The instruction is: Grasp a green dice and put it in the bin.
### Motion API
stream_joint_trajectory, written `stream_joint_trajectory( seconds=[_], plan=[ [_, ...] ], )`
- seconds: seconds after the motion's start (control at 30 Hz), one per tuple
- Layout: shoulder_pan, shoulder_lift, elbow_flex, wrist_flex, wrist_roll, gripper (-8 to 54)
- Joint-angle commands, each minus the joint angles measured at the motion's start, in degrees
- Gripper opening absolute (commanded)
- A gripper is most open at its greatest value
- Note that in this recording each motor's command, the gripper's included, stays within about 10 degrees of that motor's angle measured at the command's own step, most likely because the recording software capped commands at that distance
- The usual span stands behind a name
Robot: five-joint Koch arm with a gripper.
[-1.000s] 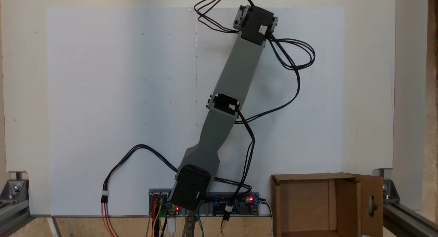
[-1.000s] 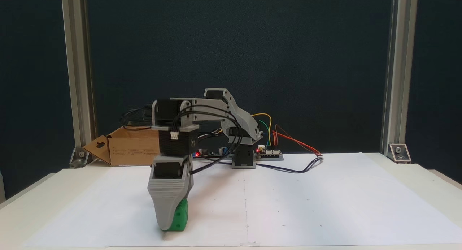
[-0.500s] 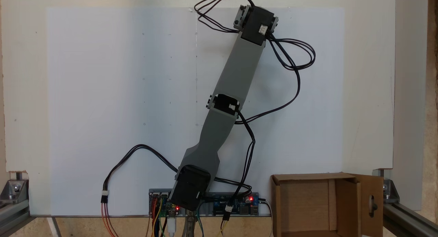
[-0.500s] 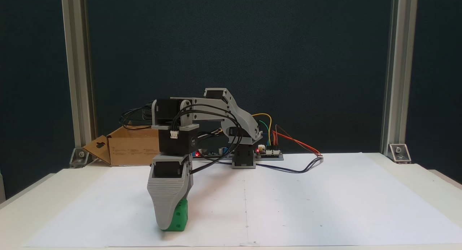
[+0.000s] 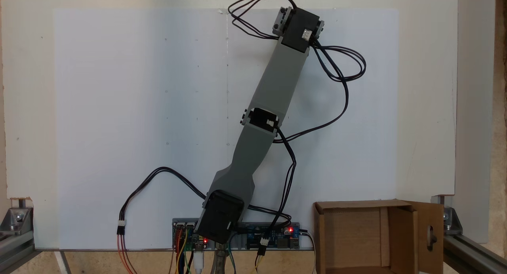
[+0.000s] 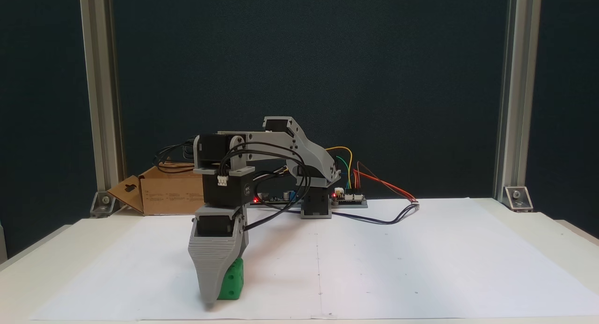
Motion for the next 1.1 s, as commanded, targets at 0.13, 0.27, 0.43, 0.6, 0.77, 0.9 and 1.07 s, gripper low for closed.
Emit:
stream_joint_trajectory(
  seconds=[0.13,0.27,0.43,0.6,0.77,0.9,1.07],
  plan=[
    [0.00,0.70,-3.60,-0.44,2.64,39.5],
    [0.00,0.53,-3.60,-0.35,2.64,38.8],
    [0.00,0.35,-3.60,-0.35,2.64,32.1],
    [0.00,0.44,-3.60,-0.35,2.64,19.6],
    [0.00,0.35,-3.60,-0.35,2.64,11.7],
    [0.09,0.44,-3.60,-0.26,2.72,11.7],
    [0.88,0.79,-3.16,0.53,2.72,11.7]
  ],
)
